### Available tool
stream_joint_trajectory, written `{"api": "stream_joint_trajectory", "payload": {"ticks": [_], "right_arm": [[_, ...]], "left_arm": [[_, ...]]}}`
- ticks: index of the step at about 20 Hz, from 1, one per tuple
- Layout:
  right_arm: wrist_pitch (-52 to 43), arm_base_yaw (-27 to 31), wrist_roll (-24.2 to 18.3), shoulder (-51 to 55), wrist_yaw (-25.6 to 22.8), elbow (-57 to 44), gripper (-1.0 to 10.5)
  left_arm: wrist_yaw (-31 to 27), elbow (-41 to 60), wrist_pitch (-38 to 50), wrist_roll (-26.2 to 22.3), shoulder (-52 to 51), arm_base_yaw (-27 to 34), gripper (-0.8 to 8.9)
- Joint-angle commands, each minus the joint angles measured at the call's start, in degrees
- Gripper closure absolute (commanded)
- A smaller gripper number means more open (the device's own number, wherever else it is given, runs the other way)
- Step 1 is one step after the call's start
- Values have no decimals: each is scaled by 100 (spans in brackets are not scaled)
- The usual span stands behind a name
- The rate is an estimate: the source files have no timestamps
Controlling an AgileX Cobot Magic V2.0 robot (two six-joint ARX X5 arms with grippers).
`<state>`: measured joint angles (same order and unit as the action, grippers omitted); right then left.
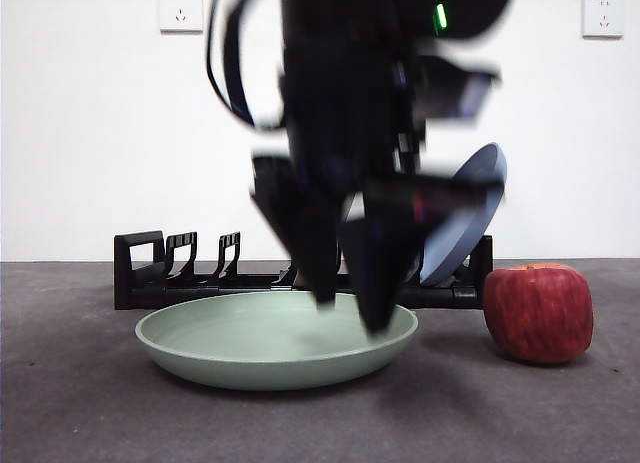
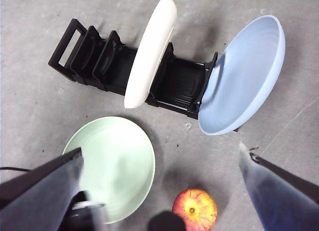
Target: Take the green plate from the plate rack,put the plate on the table,take the apple from the table,put the apple in the plate
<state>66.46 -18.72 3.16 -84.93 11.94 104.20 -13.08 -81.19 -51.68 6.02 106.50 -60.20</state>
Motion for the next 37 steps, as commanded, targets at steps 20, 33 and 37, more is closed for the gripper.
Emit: {"api": "stream_joint_trajectory", "payload": {"ticks": [20, 33, 37], "right_arm": [[553, -953, 315, 1362, -1453, -1967, 415], [-2194, -1056, 584, 1071, -1451, -4721, 511], [-2476, -1047, 579, 601, -1456, -4721, 509]], "left_arm": [[542, 9, -1150, 151, -6428, -162, 557], [564, 11, -1958, 402, -6426, -162, 557], [562, 11, -2096, 494, -6426, -162, 557]]}}
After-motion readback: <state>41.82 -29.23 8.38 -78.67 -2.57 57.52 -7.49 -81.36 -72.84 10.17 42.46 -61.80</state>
